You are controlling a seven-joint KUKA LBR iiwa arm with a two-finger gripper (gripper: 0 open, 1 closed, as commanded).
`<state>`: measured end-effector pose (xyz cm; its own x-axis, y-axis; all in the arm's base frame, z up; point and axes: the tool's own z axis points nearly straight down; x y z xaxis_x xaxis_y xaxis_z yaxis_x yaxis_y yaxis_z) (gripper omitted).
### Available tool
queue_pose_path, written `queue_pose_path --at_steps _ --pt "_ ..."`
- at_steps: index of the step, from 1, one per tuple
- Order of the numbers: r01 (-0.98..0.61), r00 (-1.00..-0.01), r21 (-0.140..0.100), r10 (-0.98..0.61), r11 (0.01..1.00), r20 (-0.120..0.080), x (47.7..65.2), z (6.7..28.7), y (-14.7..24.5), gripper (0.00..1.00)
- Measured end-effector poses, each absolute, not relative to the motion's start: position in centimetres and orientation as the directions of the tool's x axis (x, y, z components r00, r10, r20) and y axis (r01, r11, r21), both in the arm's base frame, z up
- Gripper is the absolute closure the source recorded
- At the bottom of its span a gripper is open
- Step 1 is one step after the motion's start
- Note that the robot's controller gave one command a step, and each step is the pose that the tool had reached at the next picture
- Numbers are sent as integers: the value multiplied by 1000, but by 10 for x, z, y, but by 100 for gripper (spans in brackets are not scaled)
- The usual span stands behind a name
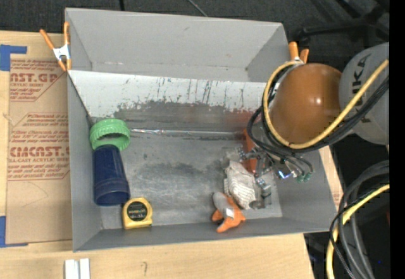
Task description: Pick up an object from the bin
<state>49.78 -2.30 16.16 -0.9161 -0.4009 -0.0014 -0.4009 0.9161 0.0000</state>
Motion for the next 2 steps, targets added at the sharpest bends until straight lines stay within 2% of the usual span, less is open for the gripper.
queue_pose_path --at_steps 1,2 --pt "-217 -976 1 -217 976 -2 494 123 -38 0" --pt "-403 -915 1 -403 915 1 492 110 -49 0"
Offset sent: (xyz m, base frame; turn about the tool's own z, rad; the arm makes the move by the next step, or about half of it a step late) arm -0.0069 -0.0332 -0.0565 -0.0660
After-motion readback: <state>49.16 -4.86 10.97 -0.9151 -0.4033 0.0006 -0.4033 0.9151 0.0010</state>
